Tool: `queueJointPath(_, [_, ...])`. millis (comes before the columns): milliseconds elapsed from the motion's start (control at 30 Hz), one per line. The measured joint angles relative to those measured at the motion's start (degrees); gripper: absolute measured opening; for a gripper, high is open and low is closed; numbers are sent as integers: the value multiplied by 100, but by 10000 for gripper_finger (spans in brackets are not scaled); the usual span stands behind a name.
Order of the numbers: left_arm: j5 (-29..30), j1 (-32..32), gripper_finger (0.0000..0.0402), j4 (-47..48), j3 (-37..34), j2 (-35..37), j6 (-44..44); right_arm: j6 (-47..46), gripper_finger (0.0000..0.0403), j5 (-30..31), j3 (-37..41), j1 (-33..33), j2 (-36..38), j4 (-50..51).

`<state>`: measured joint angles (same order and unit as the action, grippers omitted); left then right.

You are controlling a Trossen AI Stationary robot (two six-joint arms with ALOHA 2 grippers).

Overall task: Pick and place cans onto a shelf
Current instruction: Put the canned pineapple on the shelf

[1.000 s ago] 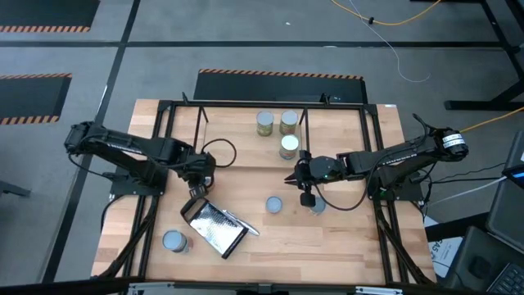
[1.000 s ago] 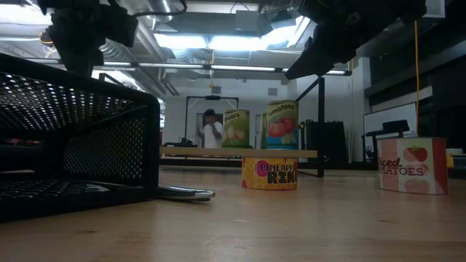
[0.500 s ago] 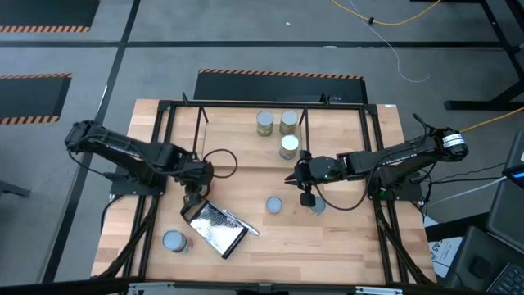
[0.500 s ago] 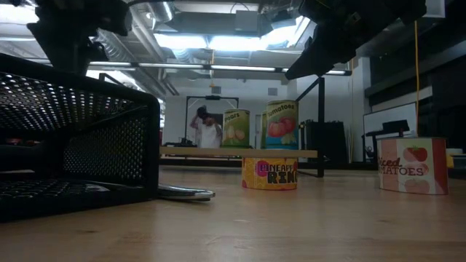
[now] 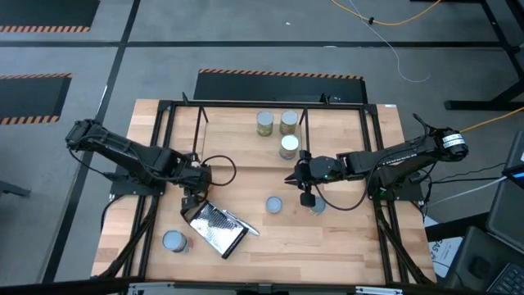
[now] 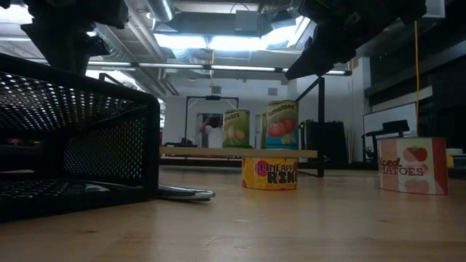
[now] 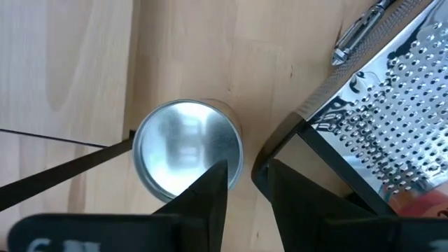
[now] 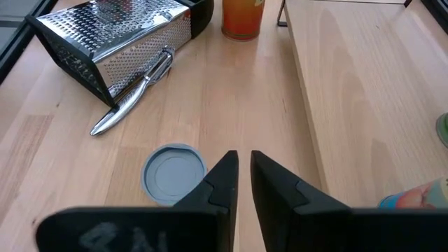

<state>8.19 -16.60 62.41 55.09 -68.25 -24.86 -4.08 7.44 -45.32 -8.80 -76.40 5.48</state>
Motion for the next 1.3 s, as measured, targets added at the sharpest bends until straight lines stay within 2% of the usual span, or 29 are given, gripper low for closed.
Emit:
queueJointPath(167, [12,-2,97,-23,-9,0,-2,0,45,0,0,0,0,0])
queueJointPath(500, [21,6,97,-485,-672,-3,-46,-7,45,0,0,0,0,0])
queueJointPath(867, [171,9,94,-564,-719,4,-2,-13,45,0,0,0,0,0])
queueJointPath(1000, [199,9,75,-561,-721,4,1,-13,45,0,0,0,0,0])
queueJointPath(1300, [215,9,5,-568,-721,2,13,-13,45,0,0,-4,0,-2])
